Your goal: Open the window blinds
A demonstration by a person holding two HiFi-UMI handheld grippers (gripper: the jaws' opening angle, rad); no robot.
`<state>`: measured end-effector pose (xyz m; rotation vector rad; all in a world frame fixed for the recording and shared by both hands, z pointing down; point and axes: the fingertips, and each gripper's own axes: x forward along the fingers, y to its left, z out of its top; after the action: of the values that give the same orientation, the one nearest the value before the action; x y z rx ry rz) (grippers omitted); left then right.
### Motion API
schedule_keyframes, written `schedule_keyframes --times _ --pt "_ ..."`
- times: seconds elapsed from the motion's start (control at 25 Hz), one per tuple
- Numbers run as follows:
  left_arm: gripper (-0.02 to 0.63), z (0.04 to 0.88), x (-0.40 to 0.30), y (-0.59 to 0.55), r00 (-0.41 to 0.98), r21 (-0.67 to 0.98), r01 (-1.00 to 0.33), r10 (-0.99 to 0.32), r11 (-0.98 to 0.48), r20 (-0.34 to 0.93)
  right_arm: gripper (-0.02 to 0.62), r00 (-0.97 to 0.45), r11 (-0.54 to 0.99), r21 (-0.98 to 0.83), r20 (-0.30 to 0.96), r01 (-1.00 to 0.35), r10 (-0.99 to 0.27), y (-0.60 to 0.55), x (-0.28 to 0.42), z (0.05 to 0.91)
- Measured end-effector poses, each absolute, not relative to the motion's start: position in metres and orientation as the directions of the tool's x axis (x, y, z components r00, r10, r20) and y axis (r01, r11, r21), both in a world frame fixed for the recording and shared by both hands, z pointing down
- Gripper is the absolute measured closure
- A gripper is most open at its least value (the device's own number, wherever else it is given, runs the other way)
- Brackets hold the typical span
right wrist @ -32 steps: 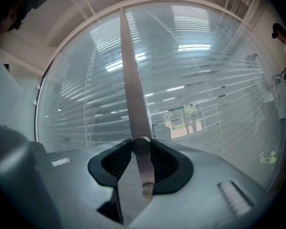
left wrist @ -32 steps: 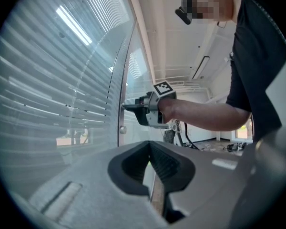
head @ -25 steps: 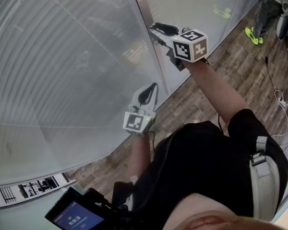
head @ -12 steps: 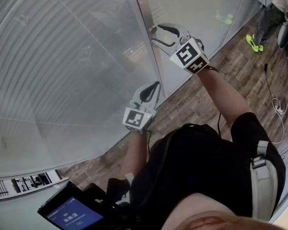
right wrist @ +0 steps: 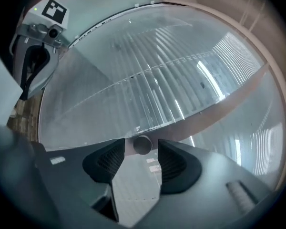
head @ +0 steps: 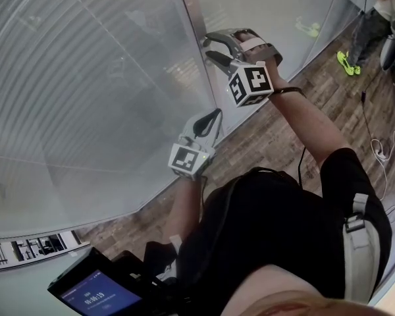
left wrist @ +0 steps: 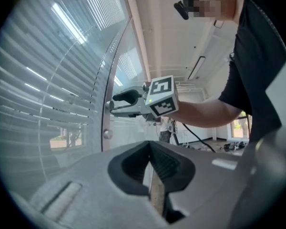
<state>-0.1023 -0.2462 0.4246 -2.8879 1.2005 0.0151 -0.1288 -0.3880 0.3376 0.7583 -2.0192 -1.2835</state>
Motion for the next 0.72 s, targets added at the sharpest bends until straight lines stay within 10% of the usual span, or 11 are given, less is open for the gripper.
schedule_keyframes --times 0.72 --pt "0.603 0.424 -0.111 -0.246 0.683 0.004 -0.73 -0.73 -0.683 -0.03 0.465 -0.606 0.269 0.963 0.202 -0.022 -0.769 -0.399 -0.14 0.34"
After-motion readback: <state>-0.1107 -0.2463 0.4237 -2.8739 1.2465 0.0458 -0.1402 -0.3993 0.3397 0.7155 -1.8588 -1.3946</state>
